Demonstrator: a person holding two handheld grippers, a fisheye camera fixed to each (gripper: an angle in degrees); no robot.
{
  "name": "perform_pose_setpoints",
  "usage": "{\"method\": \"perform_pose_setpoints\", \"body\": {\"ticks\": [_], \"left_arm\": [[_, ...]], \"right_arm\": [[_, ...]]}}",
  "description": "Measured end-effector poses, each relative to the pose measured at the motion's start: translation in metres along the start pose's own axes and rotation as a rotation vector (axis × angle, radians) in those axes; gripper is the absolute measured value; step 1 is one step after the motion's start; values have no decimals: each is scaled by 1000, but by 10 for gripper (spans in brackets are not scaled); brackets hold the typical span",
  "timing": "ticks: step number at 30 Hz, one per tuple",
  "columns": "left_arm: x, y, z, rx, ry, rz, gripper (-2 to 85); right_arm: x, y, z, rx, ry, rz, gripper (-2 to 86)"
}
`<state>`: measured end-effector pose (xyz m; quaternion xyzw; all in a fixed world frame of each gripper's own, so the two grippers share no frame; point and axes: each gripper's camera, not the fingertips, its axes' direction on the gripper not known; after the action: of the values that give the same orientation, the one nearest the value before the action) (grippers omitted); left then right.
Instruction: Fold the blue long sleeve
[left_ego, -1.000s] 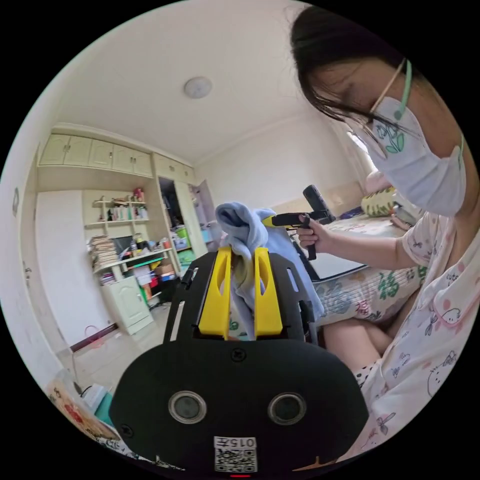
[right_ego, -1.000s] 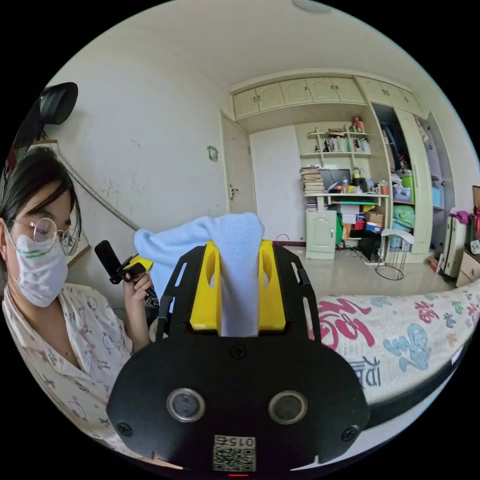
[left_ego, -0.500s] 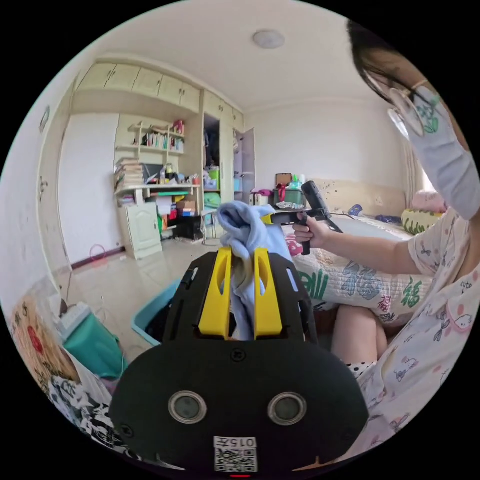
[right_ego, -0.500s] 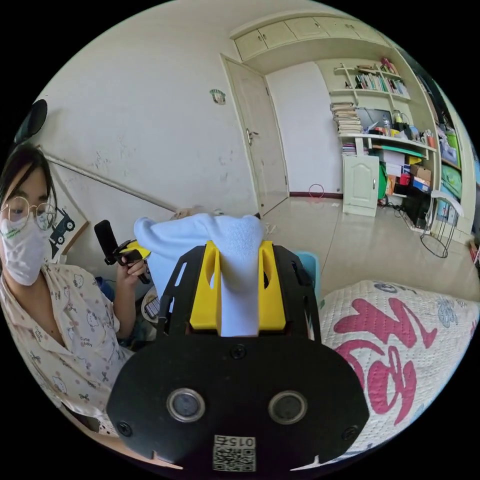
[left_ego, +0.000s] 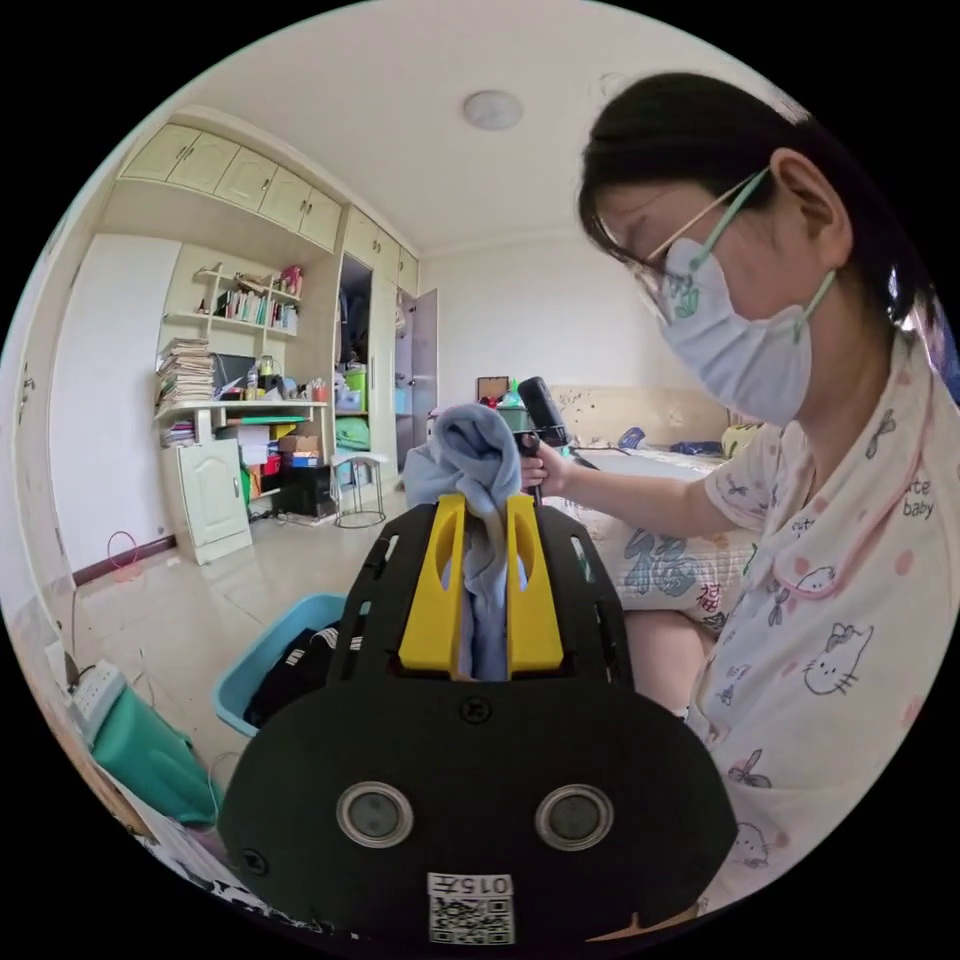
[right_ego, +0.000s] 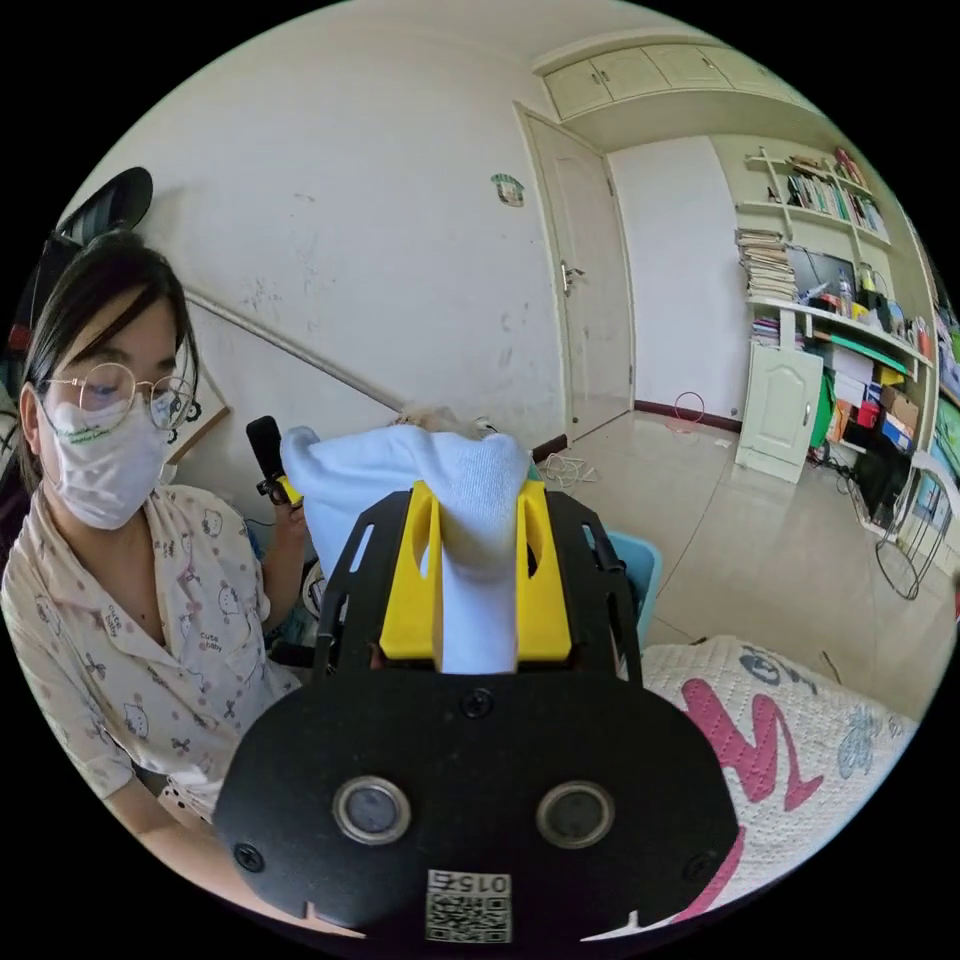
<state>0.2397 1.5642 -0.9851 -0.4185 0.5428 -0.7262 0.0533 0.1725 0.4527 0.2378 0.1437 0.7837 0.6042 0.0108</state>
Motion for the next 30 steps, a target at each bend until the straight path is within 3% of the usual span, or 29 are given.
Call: {"method": "perform_pose_setpoints", "body": {"ticks": [3, 6, 8, 10, 12, 17, 24, 27, 29, 30], "left_arm": [[-17, 23, -2, -45, 4, -154, 64], [-31, 59, 21, -205, -121, -289, 67], [-39, 90, 56, -400, -310, -381, 78], [-36, 106, 73, -481, -531, -427, 93], [-18, 108, 73, -440, -644, -407, 105], [17, 117, 72, -201, -467, -407, 96], [75, 137, 144, 18, -226, -402, 72], [123, 132, 212, 17, -44, -323, 71], [181, 125, 275, 8, 67, -225, 73], [198, 123, 291, 6, 89, -197, 75]], "right_arm": [[44, -10, 36, -86, 5, 34, 111], [108, -14, 108, -242, 61, 124, 112], [170, -27, 176, -371, 181, 311, 122], [197, -49, 193, -333, 262, 380, 120], [207, -79, 187, -246, 294, 384, 111], [200, -151, 126, -58, 542, 339, 73], [121, -141, 4, 305, 896, 267, 3], [89, -124, -49, 355, 1252, 238, -2], [58, -107, -89, 419, 1644, 205, -3], [48, -103, -98, 418, 1742, 182, -3]]}}
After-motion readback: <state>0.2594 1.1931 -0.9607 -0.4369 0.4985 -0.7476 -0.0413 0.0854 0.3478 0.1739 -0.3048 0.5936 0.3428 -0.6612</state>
